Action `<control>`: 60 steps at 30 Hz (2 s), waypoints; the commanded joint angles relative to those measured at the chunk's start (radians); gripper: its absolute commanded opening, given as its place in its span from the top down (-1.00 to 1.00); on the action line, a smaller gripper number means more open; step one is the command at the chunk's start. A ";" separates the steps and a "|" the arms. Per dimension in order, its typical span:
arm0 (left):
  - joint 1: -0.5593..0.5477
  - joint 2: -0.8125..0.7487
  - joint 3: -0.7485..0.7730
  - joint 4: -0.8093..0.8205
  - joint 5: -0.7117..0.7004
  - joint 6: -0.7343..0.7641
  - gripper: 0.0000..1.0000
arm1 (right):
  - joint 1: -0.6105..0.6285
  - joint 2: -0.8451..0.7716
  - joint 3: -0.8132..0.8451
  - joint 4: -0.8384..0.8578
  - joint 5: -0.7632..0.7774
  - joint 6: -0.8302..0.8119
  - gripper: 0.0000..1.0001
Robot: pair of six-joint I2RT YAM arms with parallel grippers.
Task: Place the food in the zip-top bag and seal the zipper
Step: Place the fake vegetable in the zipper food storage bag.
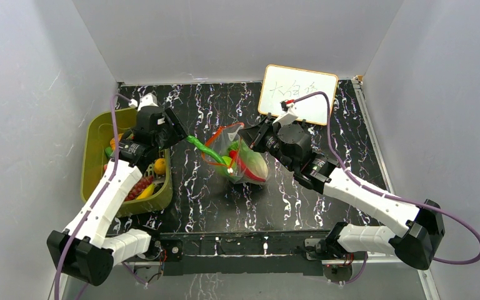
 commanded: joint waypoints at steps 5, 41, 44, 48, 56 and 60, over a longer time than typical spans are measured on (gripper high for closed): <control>0.019 -0.052 -0.103 0.222 0.109 -0.081 0.01 | -0.001 -0.039 0.011 0.089 -0.005 -0.001 1.00; -0.013 -0.108 -0.356 1.154 0.276 0.355 1.00 | -0.001 0.192 0.164 0.220 0.200 0.371 1.00; -0.030 -0.063 -0.358 1.184 0.276 0.399 1.00 | -0.001 0.208 0.170 0.228 0.222 0.425 1.00; -0.042 -0.040 -0.392 1.300 0.252 0.391 1.00 | -0.001 0.226 0.199 0.221 0.235 0.460 1.00; -0.181 0.020 -0.418 1.401 0.219 0.306 1.00 | 0.000 0.265 0.210 0.254 0.222 0.498 1.00; -0.201 0.047 -0.459 1.475 0.241 0.189 1.00 | -0.001 0.278 0.195 0.285 0.210 0.514 1.00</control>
